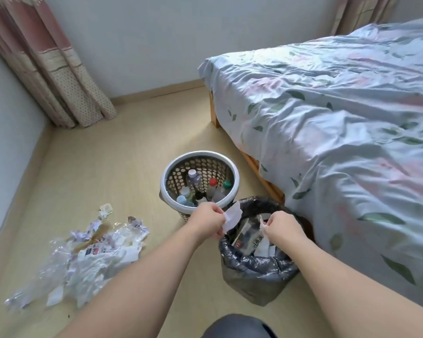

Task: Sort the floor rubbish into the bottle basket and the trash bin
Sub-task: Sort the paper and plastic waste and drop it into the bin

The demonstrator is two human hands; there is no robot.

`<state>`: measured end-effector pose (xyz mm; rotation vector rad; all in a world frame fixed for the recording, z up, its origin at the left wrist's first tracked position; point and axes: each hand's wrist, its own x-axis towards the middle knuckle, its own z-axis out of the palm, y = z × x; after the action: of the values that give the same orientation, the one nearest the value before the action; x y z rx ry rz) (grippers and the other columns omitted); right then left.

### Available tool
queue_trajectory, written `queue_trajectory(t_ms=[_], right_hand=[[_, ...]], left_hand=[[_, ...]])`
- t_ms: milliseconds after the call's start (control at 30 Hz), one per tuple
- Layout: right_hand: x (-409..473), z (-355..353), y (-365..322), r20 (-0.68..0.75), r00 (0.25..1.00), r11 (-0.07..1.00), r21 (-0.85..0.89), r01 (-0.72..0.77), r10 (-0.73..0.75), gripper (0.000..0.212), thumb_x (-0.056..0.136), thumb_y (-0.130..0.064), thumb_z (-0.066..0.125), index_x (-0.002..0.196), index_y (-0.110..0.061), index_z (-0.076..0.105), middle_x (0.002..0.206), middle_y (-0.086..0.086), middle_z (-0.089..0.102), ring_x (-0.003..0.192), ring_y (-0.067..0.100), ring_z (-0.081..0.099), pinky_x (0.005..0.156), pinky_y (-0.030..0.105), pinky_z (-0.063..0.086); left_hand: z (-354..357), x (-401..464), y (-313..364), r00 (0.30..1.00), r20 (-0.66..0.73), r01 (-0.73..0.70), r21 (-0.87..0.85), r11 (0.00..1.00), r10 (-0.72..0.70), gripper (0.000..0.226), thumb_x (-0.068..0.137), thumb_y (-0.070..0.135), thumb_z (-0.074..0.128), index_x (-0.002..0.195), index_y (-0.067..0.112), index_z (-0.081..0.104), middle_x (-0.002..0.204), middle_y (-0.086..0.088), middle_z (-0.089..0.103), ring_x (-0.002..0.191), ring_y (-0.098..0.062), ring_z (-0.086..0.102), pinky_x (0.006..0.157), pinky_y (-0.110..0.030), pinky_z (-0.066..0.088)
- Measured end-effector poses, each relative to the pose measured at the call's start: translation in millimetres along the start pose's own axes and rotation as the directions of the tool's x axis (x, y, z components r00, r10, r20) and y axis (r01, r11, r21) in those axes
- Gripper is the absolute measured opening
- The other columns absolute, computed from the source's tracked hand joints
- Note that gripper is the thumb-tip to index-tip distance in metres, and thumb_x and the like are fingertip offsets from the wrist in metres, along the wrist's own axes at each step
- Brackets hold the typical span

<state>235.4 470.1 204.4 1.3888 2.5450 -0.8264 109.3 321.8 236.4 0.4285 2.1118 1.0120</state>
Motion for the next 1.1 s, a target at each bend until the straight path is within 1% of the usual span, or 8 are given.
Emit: queue_trajectory(t_ms=[167,333,433,533,800,967,1033,1100], right_hand=[[28.1,25.1,49.1,0.03,0.994,0.994,0.042,-0.105,0.104,0.036,0.088,-0.036,0.06,0.06,-0.019,0.046,0.061,0.001,0.048,0.057,0.024,0.047,0.052,0.026,0.037],[42.3,46.9,69.0,0.081,0.985,0.984,0.083,-0.157,0.151,0.032,0.089,-0.018,0.054,0.062,-0.02,0.036,0.069,0.002,0.046,0.062,0.02,0.043,0.053,0.026,0.035],[44.2,49.5,61.8,0.104,0.985,0.983,0.114,-0.147,0.135,0.01,0.093,-0.015,0.051,0.097,-0.019,0.059,0.104,0.008,0.061,0.086,0.022,0.054,0.07,0.027,0.041],[39.8,44.9,38.7,0.07,0.994,0.99,0.104,-0.091,0.084,0.035,0.093,-0.016,0.05,0.127,-0.016,0.056,0.123,0.007,0.06,0.103,0.025,0.059,0.08,0.03,0.047],[0.1,36.4,-78.4,0.205,0.964,0.984,0.079,0.159,-0.172,0.01,0.088,-0.013,0.051,0.088,-0.012,0.061,0.094,0.006,0.066,0.091,0.022,0.064,0.069,0.028,0.049],[-21.6,72.6,-156.6,0.422,0.856,0.937,-0.042,0.346,-0.298,0.027,0.085,-0.014,0.054,0.105,-0.004,0.068,0.107,0.014,0.068,0.093,0.022,0.063,0.087,0.038,0.053],[-28.9,99.9,-182.4,0.458,0.827,0.912,-0.078,0.403,-0.326,0.025,0.084,-0.014,0.054,0.103,-0.007,0.068,0.104,0.009,0.068,0.094,0.021,0.063,0.083,0.034,0.053],[-33.7,136.1,-200.0,0.488,0.808,0.901,-0.092,0.425,-0.331,0.025,0.083,-0.014,0.052,0.102,-0.007,0.068,0.103,0.007,0.068,0.096,0.023,0.064,0.079,0.033,0.053]], left_hand=[[56.0,40.3,-2.1,0.992,0.104,0.063,0.093,0.994,-0.072,0.017,0.089,0.003,0.046,0.087,0.01,0.061,0.067,-0.01,0.066,0.057,-0.02,0.067,0.056,-0.029,0.056],[78.7,65.6,-9.8,0.979,0.166,0.095,0.151,0.984,-0.12,0.02,0.087,-0.004,0.042,0.081,0.014,0.049,0.084,-0.014,0.051,0.068,-0.028,0.056,0.062,-0.034,0.055],[68.5,67.9,-18.5,0.983,0.148,0.082,0.178,0.981,-0.109,0.019,0.088,0.001,0.041,0.081,0.012,0.054,0.082,-0.015,0.056,0.068,-0.027,0.055,0.06,-0.028,0.051],[41.0,62.2,-26.9,0.987,0.113,0.092,0.181,0.979,-0.114,0.018,0.087,0.005,0.043,0.088,0.012,0.06,0.079,-0.011,0.06,0.065,-0.023,0.058,0.062,-0.03,0.052],[-91.5,12.8,-57.5,0.99,-0.081,0.13,0.231,0.964,-0.114,0.022,0.086,0.004,0.044,0.092,0.008,0.065,0.083,-0.012,0.063,0.068,-0.023,0.06,0.061,-0.029,0.047],[-171.6,-21.8,-114.0,0.98,-0.167,0.169,0.398,0.901,-0.11,0.023,0.084,0.004,0.04,0.083,0.011,0.062,0.082,-0.006,0.06,0.073,-0.024,0.057,0.062,-0.026,0.042],[-189.4,-25.5,-144.2,0.974,-0.178,0.207,0.481,0.852,-0.136,0.023,0.082,0.003,0.039,0.078,0.009,0.061,0.079,-0.009,0.058,0.074,-0.028,0.056,0.06,-0.028,0.038],[-195.8,-21.3,-178.4,0.972,-0.16,0.231,0.525,0.819,-0.172,0.027,0.083,0.004,0.041,0.091,0.007,0.066,0.084,-0.008,0.063,0.08,-0.026,0.059,0.061,-0.028,0.041]])
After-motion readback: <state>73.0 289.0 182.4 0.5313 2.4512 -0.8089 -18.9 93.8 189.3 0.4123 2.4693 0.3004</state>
